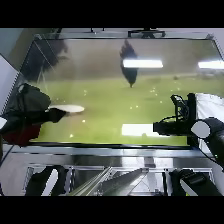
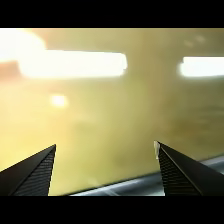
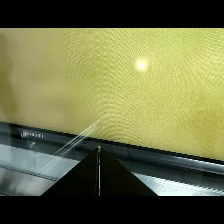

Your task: Fold the shirts.

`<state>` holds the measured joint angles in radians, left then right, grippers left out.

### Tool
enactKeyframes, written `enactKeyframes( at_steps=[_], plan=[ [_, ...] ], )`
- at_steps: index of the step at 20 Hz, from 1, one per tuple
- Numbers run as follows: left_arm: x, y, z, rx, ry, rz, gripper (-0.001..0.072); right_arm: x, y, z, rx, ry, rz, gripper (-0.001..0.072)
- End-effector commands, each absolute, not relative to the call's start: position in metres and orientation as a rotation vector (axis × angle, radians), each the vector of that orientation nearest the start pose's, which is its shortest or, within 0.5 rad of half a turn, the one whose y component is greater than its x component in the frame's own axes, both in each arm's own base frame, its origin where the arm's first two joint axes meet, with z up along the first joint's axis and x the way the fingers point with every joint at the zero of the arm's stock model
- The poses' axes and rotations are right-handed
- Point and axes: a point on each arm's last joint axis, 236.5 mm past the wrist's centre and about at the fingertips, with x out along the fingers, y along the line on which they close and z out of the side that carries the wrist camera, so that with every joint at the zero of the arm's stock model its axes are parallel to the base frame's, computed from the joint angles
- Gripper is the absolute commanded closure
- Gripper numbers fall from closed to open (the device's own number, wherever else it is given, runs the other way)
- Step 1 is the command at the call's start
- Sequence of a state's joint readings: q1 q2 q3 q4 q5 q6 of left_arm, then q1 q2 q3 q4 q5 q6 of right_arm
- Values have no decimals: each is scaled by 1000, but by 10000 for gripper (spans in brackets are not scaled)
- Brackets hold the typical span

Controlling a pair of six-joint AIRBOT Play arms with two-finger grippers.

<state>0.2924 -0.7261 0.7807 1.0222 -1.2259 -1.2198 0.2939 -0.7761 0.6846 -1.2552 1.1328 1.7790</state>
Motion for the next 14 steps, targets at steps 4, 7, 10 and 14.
enactKeyframes(
  at_steps=[4,7,10,14],
  plan=[
    [360,121,86,65,1059,191,-3,234,140,10,290,1288,291,688],
    [373,186,65,48,1148,314,6,245,142,14,302,1237,291,688],
    [370,236,31,-146,1201,373,4,251,143,17,308,1211,291,688],
    [362,291,-21,-285,1248,421,4,251,143,17,309,1208,291,688]
  ],
)
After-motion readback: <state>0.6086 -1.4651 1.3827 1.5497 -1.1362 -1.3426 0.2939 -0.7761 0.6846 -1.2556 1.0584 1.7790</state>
